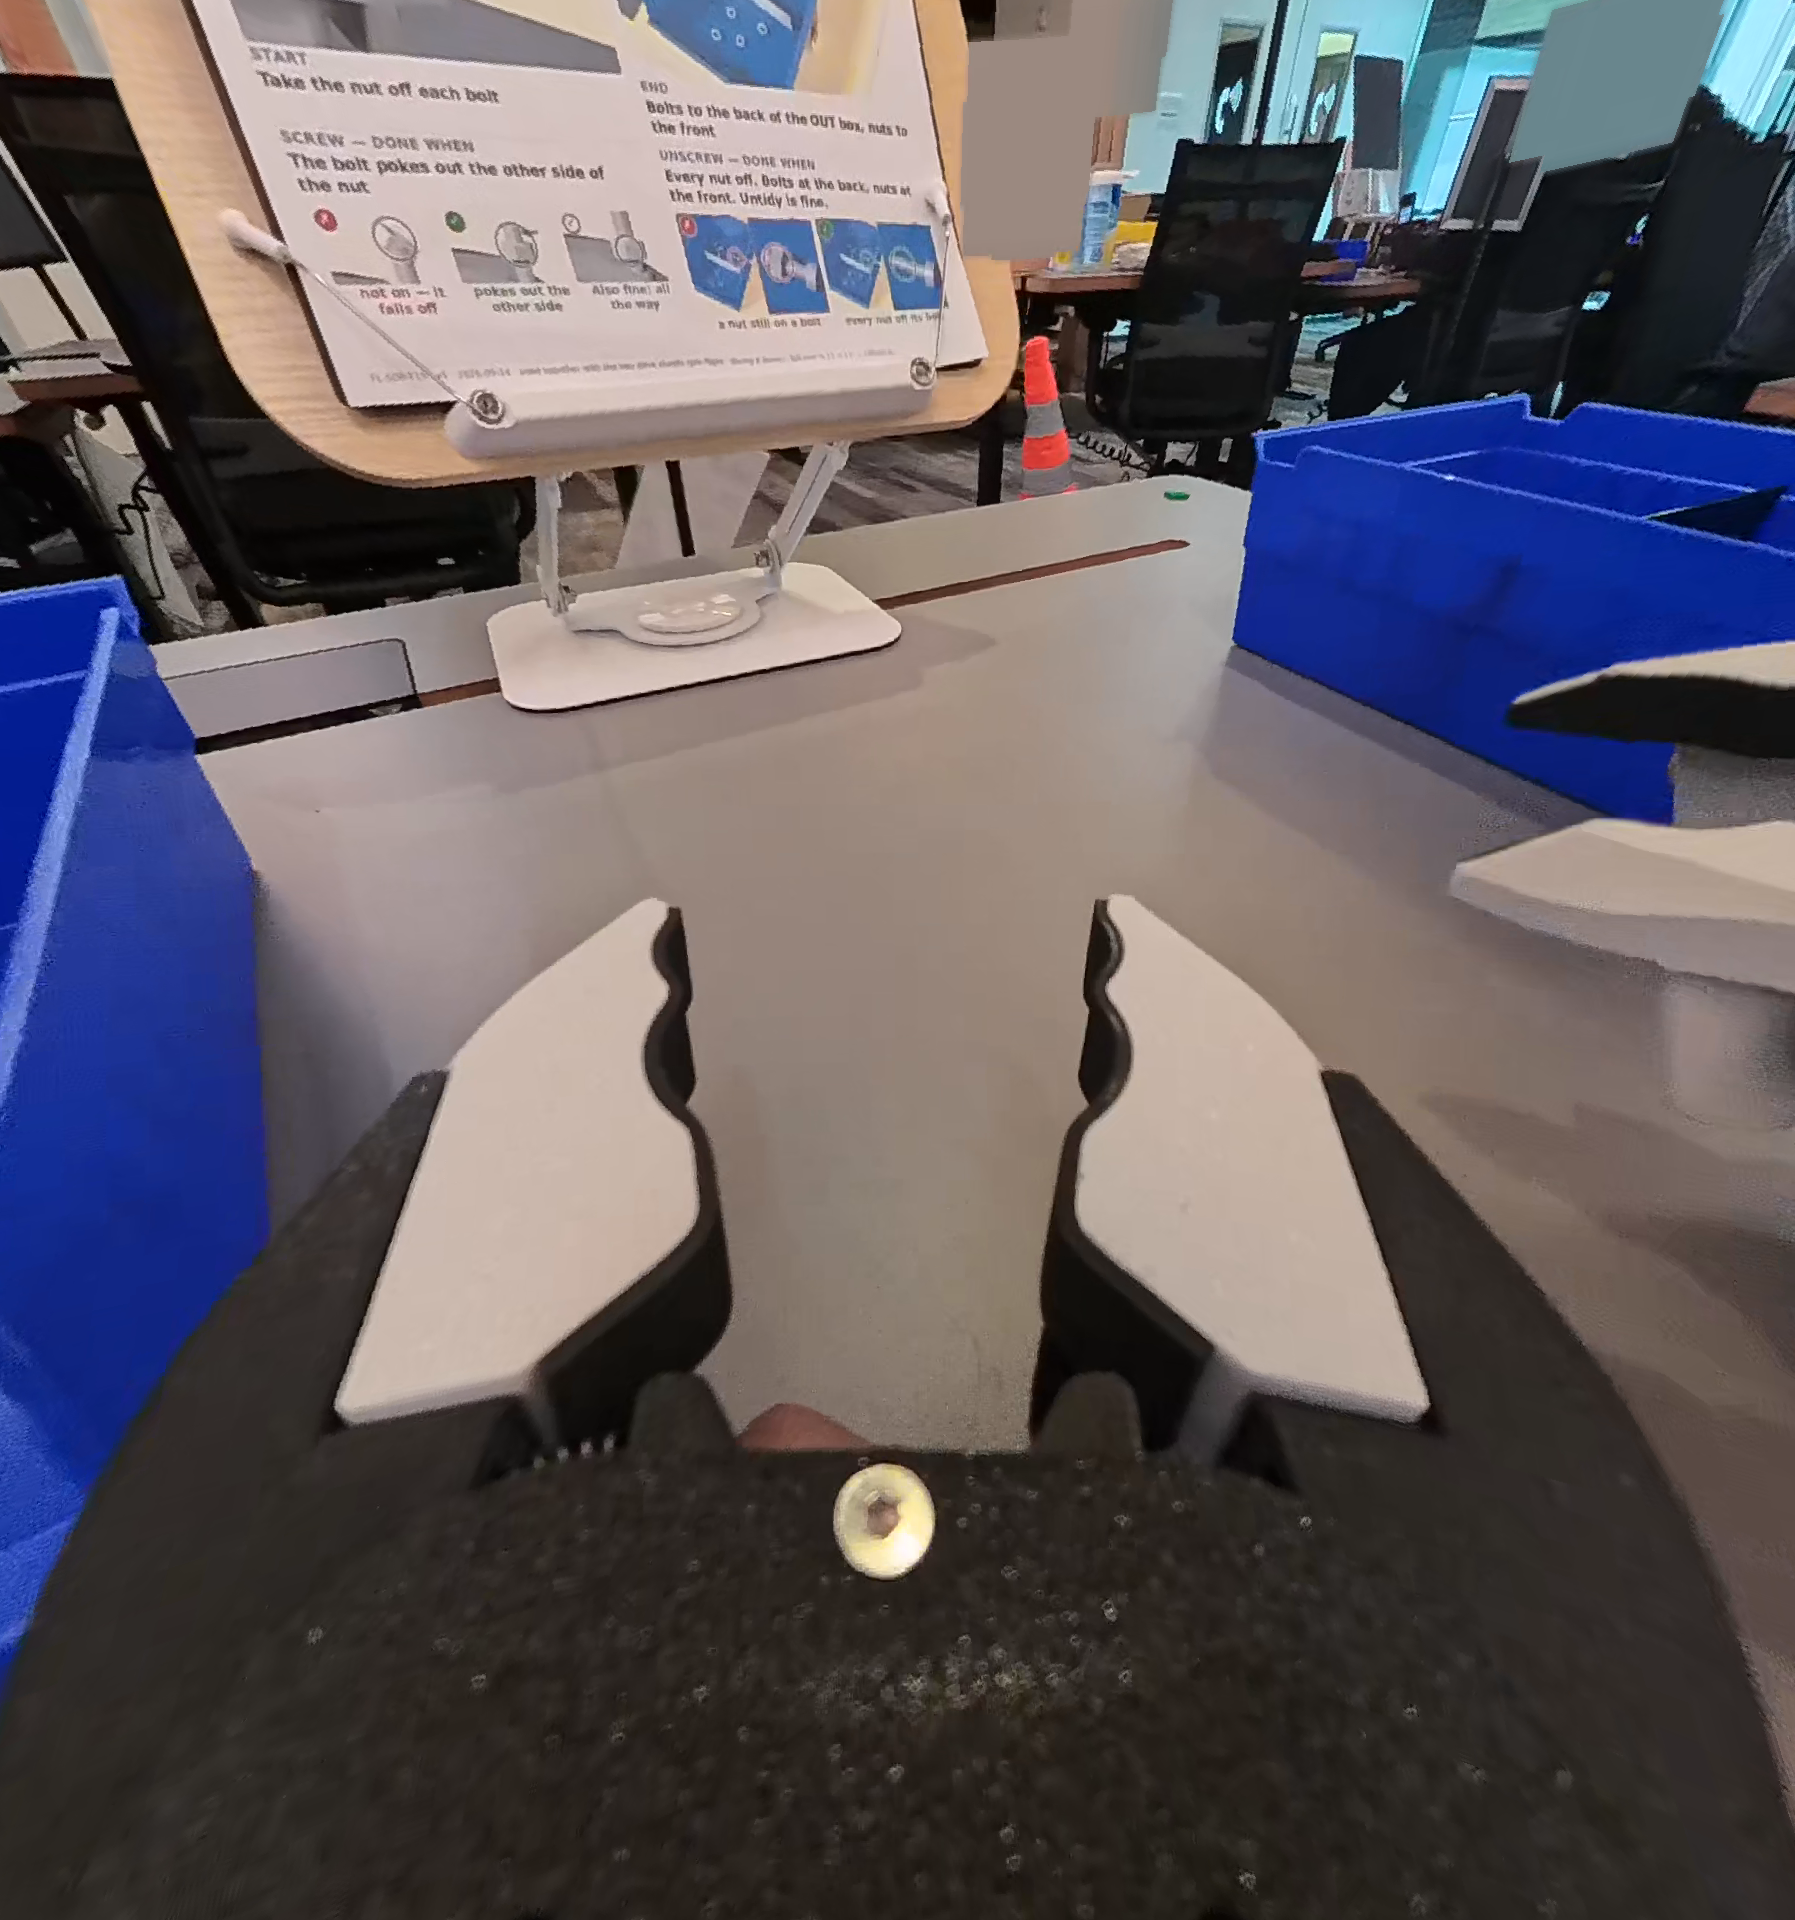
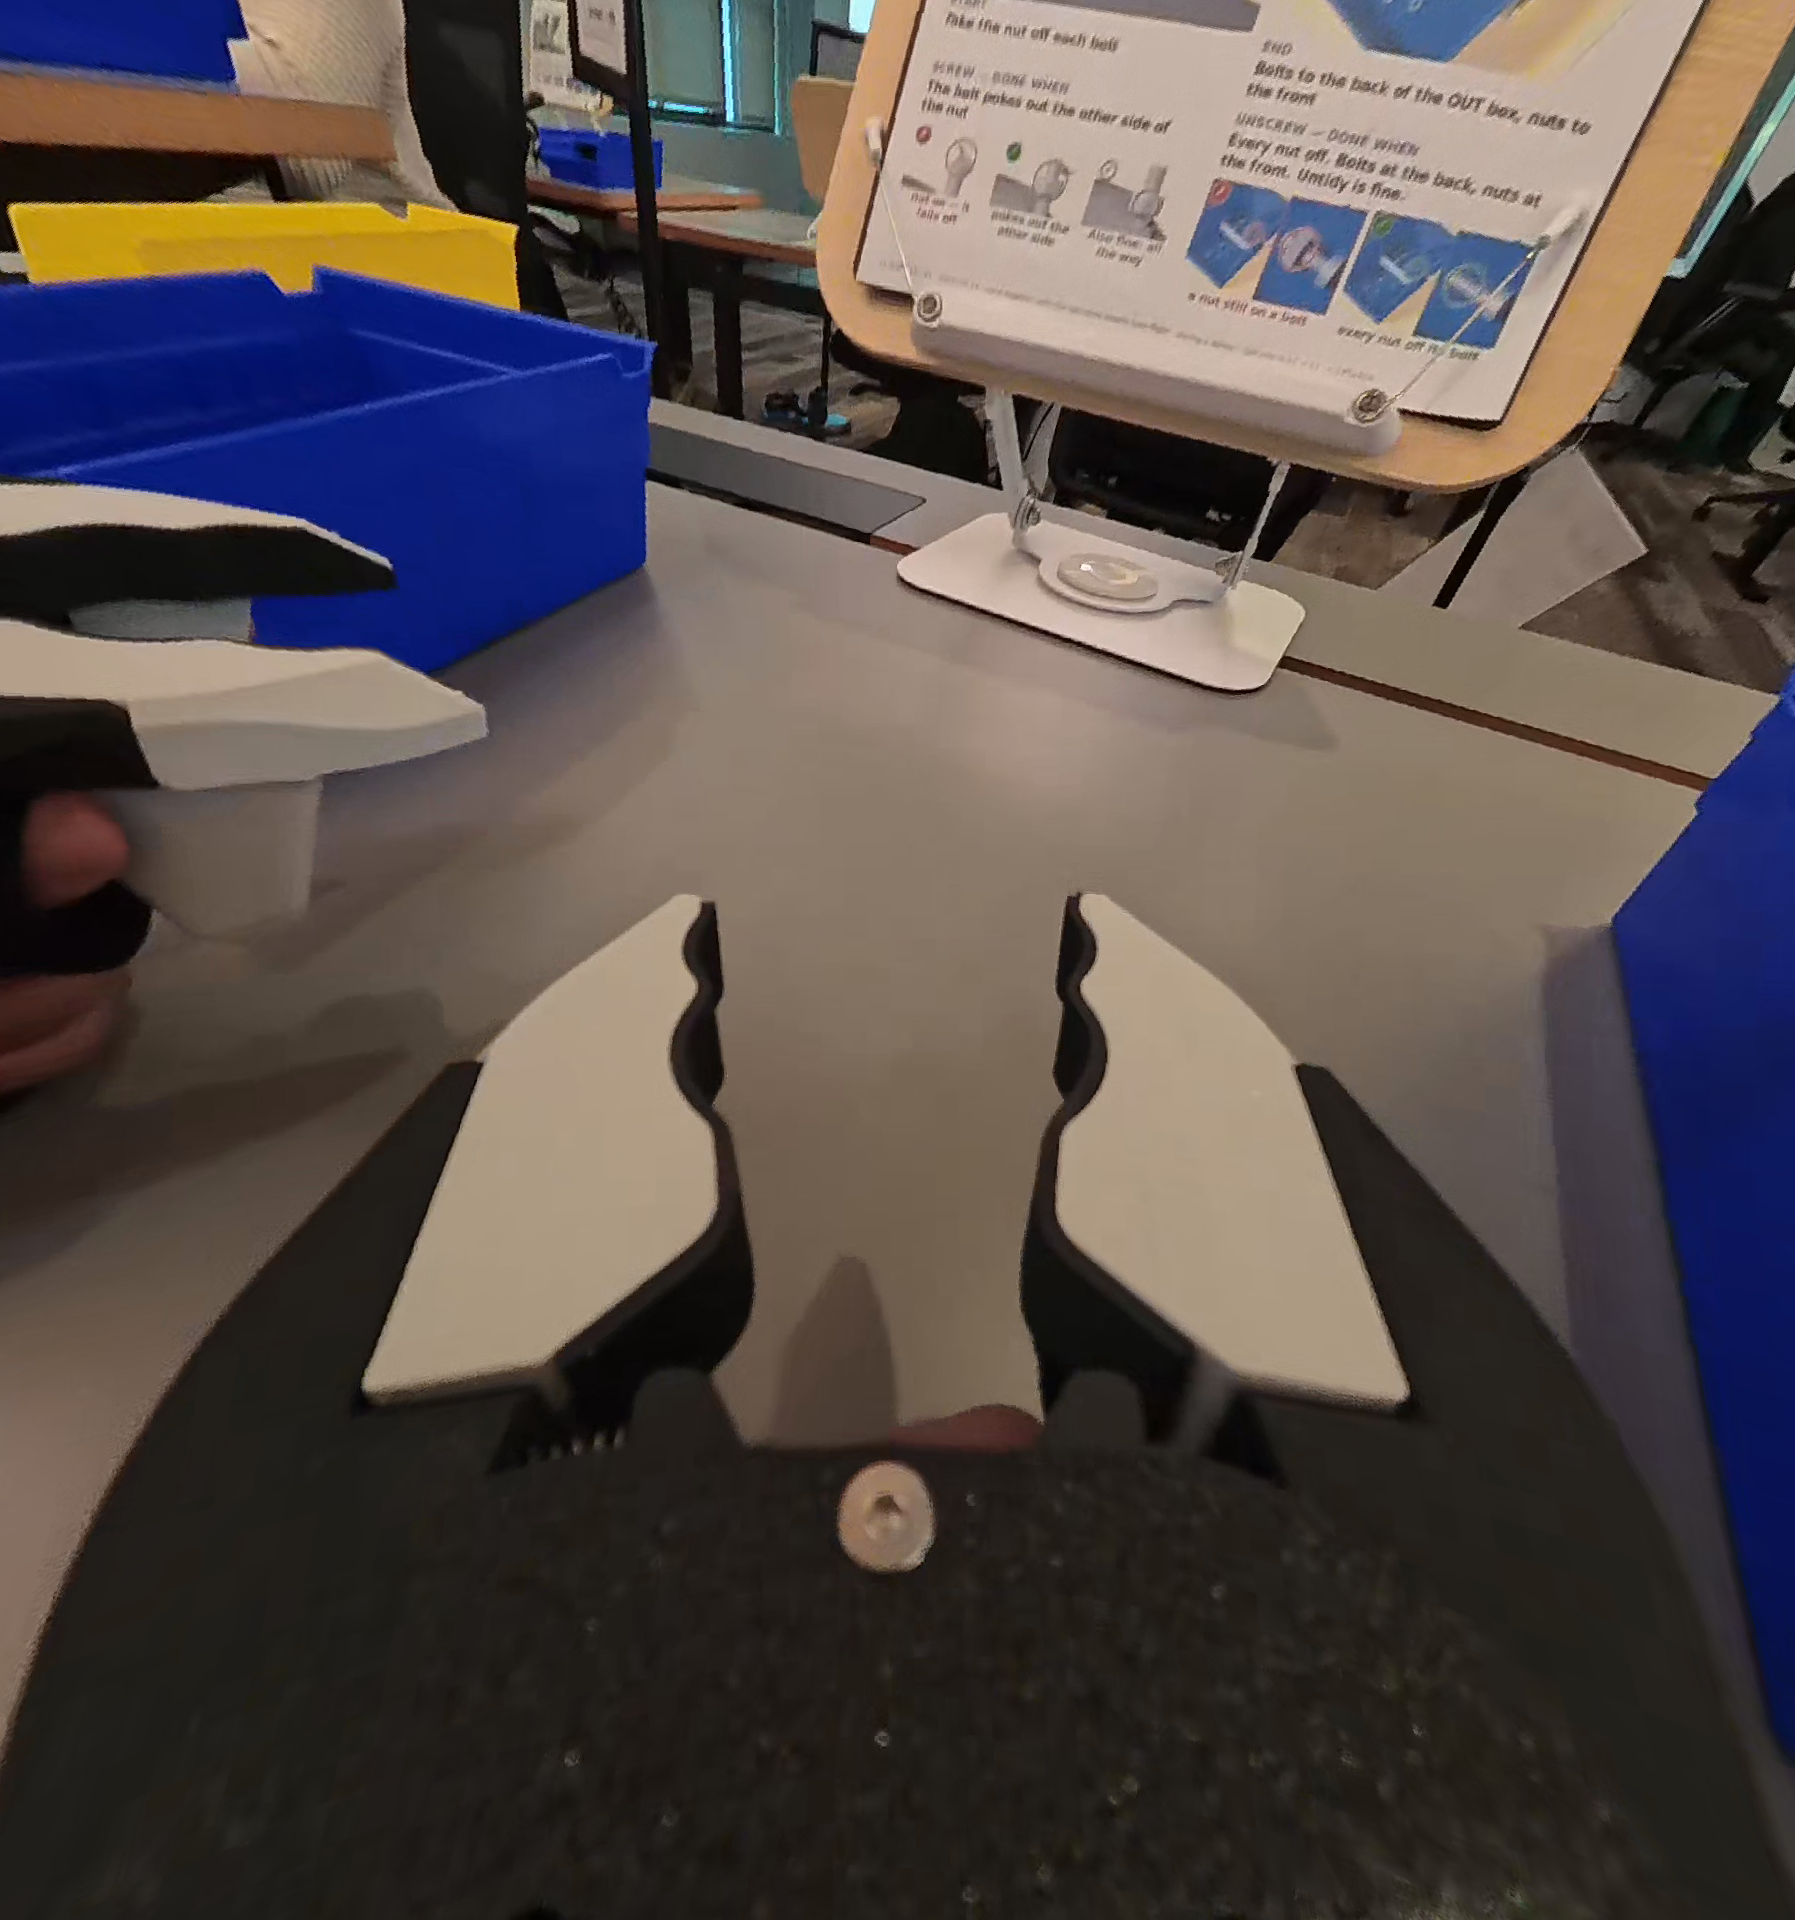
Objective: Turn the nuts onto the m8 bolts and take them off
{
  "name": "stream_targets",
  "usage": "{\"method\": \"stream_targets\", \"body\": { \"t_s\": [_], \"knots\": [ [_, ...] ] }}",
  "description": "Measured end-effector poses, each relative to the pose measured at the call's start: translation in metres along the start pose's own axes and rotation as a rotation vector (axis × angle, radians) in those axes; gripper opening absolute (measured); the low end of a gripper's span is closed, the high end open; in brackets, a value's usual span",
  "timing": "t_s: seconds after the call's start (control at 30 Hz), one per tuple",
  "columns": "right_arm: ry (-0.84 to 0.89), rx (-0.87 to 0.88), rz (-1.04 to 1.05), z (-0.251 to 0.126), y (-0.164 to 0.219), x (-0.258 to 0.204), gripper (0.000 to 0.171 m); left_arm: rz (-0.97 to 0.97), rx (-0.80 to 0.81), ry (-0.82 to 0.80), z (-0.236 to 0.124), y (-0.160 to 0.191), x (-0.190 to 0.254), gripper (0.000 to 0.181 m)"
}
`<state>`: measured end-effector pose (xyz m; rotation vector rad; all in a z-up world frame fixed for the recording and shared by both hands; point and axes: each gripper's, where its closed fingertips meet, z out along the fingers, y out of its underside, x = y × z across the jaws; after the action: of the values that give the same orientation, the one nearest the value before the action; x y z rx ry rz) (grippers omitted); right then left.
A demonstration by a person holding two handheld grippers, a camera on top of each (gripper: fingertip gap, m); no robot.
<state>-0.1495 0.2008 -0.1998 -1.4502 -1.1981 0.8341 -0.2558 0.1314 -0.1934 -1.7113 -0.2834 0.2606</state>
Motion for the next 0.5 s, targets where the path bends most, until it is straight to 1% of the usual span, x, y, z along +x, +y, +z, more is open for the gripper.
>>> {"method": "stream_targets", "body": {
  "t_s": [0.2, 0.3, 0.5],
  "knots": [
    [-0.016, 0.007, 0.089, -0.003, -0.004, 0.016, 0.061, 0.019, -0.006, 0.001, 0.001, 0.001, 0.002, 0.073],
    [-0.011, -0.011, 0.088, 0.0, -0.001, 0.021, 0.061, 0.016, -0.007, 0.005, 0.0, 0.002, 0.002, 0.073],
    [-0.022, -0.012, 0.068, 0.003, -0.001, 0.015, 0.06, 0.02, -0.012, 0.015, 0.001, 0.002, 0.004, 0.073]
  ]
}}
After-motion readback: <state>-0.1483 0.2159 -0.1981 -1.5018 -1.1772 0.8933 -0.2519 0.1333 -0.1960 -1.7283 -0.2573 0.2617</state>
